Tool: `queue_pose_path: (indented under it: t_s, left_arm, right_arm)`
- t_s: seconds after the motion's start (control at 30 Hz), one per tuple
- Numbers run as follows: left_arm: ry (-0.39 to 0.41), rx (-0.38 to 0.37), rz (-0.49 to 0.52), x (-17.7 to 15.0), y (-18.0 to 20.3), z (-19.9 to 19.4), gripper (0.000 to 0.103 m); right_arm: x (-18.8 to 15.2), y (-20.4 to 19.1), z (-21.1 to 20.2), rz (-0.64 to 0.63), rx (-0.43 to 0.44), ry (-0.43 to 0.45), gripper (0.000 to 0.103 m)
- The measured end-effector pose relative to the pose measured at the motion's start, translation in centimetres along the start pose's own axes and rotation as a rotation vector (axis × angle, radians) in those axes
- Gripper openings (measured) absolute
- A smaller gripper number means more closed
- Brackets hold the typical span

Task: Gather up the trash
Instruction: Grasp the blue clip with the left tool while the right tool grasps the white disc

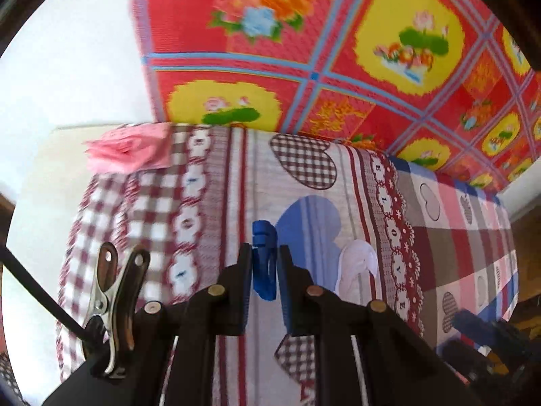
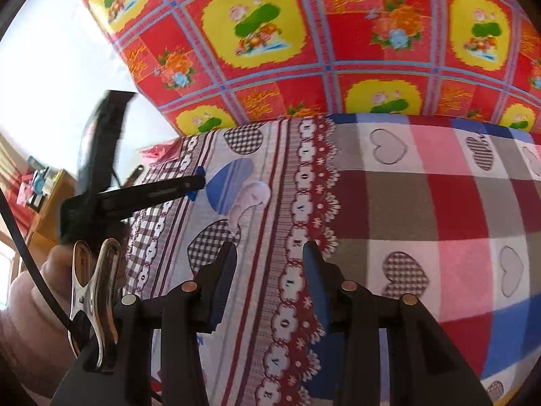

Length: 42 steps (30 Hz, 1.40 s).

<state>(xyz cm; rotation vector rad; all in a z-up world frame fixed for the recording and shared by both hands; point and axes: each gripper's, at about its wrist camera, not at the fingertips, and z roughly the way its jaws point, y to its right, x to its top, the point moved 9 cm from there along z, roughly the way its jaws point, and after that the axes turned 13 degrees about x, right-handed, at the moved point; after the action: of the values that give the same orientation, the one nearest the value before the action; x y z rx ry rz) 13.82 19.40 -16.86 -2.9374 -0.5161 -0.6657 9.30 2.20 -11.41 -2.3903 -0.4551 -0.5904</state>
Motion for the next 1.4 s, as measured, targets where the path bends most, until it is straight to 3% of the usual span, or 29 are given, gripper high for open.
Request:
queue_pose_path:
  t_s: [0.17, 0.53, 0.77, 0.97, 1.1, 1.2, 1.3, 1.4]
  left_arm:
    - [-0.003, -0.001, -0.055, -1.4, -2.4, -1.4, 0.015]
    - [-0.017, 0.003, -0.131, -4.2, -6.0, -3.1, 0.015]
    - [-0.022, 0.004, -0.145, -4.8, -6.7, -3.4, 0.015]
    - [-0.021, 0.002, -0.144, -4.8, -6.7, -3.5, 0.015]
    - [-0.021, 0.001, -0.135, -4.7, -6.4, -3.4, 0.015]
    - [-0.023, -0.006, -0.13, -4.6, -6.1, -3.4, 0.015]
    - [-0.022, -0.01, -0.122, -4.5, -5.9, -3.4, 0.015]
    - [-0.021, -0.014, -0.116, -4.5, -5.8, -3.4, 0.015]
  right_arm:
    - [0.5, -0.7, 3.8, -0.024, 0.01, -0.057, 0.048]
    - [2.6, -0.8, 10.3, -0.077, -0.092, -0.128, 0.052]
    - [3.3, -0.9, 11.6, -0.117, -0.131, -0.125, 0.053]
    - [3.9, -1.3, 12.2, -0.087, -0.094, -0.124, 0.055]
    - [4.0, -1.8, 12.6, -0.141, -0.105, -0.121, 0.058]
    - [4.0, -1.9, 12.7, -0.162, -0.118, -0.124, 0.057]
    - [4.1, -1.7, 12.7, -0.179, -0.152, -0.12, 0.042]
    - [4.2, -1.6, 12.8, -0.15, -0.117, -0.117, 0.042]
